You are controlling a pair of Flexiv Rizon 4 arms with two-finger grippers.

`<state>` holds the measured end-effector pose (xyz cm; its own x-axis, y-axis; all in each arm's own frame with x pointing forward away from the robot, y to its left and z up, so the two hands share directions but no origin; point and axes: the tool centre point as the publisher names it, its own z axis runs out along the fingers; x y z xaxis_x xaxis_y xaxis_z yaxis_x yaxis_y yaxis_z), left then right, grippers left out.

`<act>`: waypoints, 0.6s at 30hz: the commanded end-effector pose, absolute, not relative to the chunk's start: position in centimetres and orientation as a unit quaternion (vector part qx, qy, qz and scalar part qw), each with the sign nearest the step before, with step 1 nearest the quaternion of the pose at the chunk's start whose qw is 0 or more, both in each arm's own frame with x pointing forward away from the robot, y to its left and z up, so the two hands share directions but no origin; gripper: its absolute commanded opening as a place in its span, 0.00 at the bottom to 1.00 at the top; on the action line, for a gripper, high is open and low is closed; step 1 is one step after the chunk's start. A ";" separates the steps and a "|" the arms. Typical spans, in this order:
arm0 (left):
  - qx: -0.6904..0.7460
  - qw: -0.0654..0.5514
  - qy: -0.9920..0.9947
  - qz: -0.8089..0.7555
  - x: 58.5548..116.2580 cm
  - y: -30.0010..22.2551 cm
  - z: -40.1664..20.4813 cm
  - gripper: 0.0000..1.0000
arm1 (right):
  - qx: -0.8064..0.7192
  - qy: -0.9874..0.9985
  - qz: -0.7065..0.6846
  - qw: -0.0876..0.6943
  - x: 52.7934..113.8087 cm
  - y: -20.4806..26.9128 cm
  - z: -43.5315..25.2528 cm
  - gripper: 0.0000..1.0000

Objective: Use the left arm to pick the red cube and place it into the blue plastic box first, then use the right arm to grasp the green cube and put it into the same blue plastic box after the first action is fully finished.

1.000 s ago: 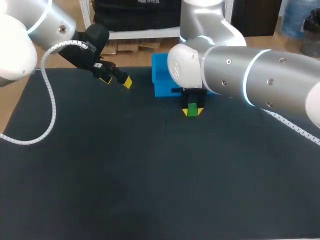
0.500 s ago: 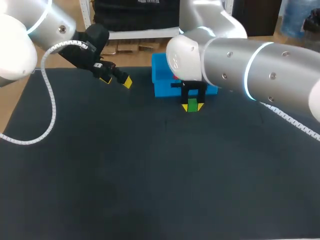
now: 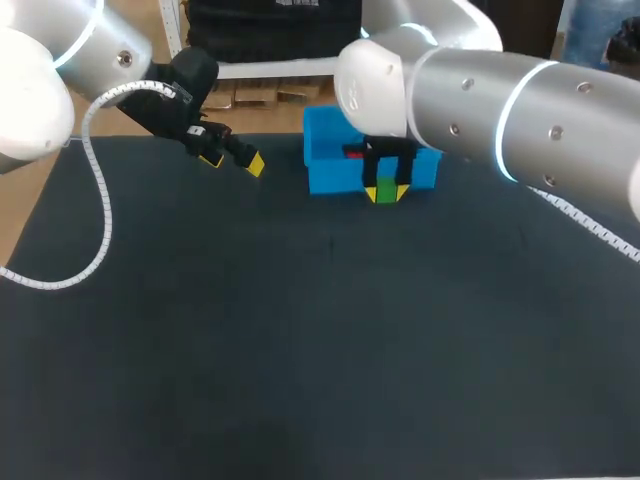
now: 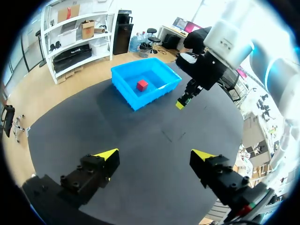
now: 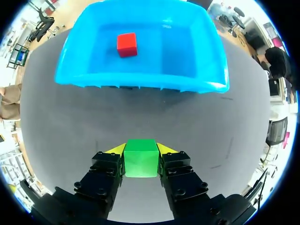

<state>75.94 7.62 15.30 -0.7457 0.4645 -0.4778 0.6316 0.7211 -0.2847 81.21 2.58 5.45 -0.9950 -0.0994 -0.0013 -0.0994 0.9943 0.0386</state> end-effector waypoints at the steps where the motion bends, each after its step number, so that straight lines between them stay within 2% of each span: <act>1: 0.303 0.192 0.907 -0.222 75.9 7.7 15.3 1.00 | 0.051 -0.999 -0.019 -0.004 80.5 2.2 5.9 0.00; 18: 0.303 0.192 0.907 -0.222 75.9 7.7 15.3 1.00 | 0.057 -0.998 -0.009 -0.002 80.3 1.6 8.8 0.00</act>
<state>75.94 7.62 15.30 -0.7457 0.4645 -0.4778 0.6316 0.7211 -0.2847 80.76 1.78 8.21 -0.9938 -0.1110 0.0025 -0.1109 0.9936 0.0199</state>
